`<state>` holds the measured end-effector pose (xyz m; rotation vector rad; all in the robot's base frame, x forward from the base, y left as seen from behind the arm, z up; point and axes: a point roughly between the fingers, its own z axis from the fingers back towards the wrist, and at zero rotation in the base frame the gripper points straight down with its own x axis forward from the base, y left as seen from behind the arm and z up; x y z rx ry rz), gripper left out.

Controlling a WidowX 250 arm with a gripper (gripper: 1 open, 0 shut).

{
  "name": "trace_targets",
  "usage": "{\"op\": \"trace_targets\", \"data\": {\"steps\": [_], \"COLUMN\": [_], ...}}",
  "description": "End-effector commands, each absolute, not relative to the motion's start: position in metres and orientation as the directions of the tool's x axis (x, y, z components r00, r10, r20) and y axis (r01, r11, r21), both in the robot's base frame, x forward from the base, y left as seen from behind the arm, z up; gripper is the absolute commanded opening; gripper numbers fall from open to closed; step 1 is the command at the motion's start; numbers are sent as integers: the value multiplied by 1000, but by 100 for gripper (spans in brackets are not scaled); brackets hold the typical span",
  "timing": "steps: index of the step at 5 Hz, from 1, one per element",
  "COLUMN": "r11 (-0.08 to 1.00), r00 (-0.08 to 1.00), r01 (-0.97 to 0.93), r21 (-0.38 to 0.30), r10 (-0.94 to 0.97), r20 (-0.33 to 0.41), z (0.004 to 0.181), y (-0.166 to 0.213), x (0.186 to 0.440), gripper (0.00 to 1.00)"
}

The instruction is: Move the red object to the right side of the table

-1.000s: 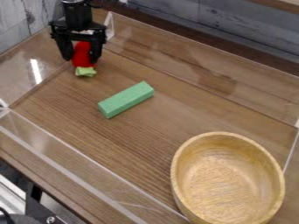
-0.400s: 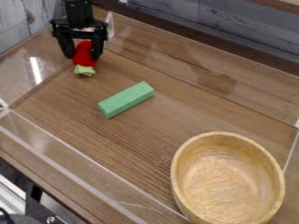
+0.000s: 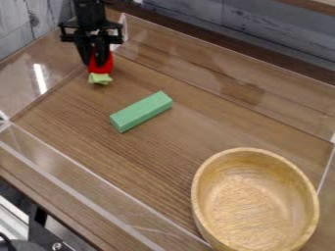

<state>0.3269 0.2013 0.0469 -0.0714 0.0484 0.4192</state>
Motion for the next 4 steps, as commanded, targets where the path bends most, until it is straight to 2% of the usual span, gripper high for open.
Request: {"op": "trace_targets", "data": {"steps": [1,2,3,4], "r11": [919,924,933,948], "r00": [918,926,939,958], "r01": [-387,-362,-327,-272], "r21": [-81,-119,-151,-165], "r10": [391,371,338,282], "r20": [59,66,58,43], "z": [108,135,154,159], "y": [198,181,149,107], "x": [339,341,343,348], "gripper": [0,0,0,0]}}
